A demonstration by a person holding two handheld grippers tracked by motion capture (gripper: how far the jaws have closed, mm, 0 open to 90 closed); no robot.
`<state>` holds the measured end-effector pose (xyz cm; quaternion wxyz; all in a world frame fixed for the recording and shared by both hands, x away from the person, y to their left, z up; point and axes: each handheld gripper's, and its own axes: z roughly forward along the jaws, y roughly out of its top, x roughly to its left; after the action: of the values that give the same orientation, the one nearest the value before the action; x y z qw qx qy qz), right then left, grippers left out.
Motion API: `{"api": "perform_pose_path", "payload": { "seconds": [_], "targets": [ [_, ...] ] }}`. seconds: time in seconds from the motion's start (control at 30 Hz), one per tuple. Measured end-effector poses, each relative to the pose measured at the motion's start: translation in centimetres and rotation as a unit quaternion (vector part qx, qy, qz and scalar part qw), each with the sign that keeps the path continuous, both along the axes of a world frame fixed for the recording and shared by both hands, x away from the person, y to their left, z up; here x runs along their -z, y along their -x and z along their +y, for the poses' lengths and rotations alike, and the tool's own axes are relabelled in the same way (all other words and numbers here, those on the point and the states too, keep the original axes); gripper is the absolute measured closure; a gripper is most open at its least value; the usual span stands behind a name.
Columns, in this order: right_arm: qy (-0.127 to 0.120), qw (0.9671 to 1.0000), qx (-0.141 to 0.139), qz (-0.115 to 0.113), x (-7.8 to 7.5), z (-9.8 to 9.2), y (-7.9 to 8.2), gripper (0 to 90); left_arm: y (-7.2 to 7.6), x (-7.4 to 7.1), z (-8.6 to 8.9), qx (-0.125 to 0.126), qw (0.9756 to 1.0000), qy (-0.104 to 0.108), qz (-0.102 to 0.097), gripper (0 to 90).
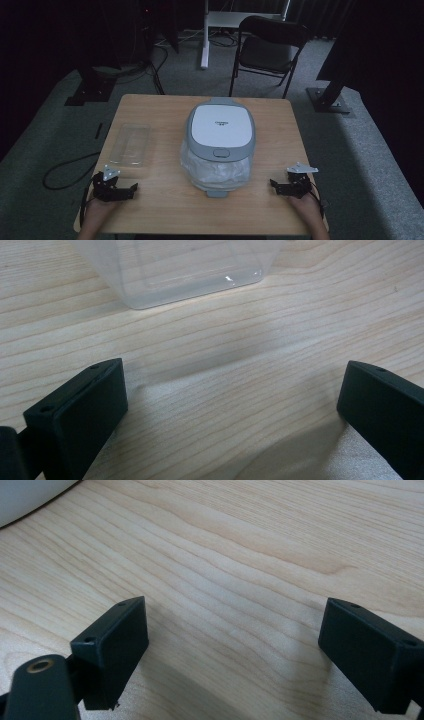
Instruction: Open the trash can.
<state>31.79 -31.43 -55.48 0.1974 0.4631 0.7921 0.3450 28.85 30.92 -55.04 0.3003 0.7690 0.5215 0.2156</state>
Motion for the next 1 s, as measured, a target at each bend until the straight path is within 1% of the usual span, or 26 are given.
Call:
{"api": "perform_pose_path", "payload": {
  "seconds": [0.17,0.4,0.53,0.67,0.73,0.8,0.87,0.9,1.0],
  "targets": [
    [0.002,1.0,-0.003,0.003,-0.08,-0.05,-0.08,12.4,0.07,-0.01,-0.03,0.011,0.9999,-0.001,0.0,0.5],
    [0.005,0.9999,0.002,0.012,-0.3,0.06,-0.16,13.7,0.11,-0.01,-0.1,0.008,1.0,0.0,0.001,0.6],
    [0.004,0.9998,-0.005,0.019,-0.44,0.03,-0.01,14.0,0.12,-0.01,-0.1,0.008,1.0,0.0,0.001,0.6],
    [0.008,0.9997,-0.012,0.02,-0.48,0.15,-0.05,14.1,0.14,-0.01,-0.12,0.007,1.0,0.0,0.001,0.6],
    [0.005,0.9996,-0.016,0.021,-0.5,0.11,-0.18,14.4,0.17,-0.01,-0.14,0.005,1.0,0.0,0.0,0.6],
    [-0.001,0.9998,-0.013,0.018,-0.57,0.01,-0.2,14.4,0.19,-0.01,-0.16,0.004,1.0,0.0,0.0,0.6],
    [-0.009,0.9996,-0.016,0.02,-0.63,-0.18,-0.21,14.5,0.19,-0.01,-0.15,0.004,1.0,0.0,0.0,0.6],
    [-0.009,0.9996,-0.016,0.02,-0.63,-0.18,-0.21,14.5,0.19,-0.01,-0.15,0.004,1.0,0.0,0.0,0.6],
    [-0.018,0.9994,-0.019,0.022,-0.91,-0.34,0.05,15.7,0.19,0.0,-0.15,0.004,1.0,0.0,0.0,0.6]
  ]
}}
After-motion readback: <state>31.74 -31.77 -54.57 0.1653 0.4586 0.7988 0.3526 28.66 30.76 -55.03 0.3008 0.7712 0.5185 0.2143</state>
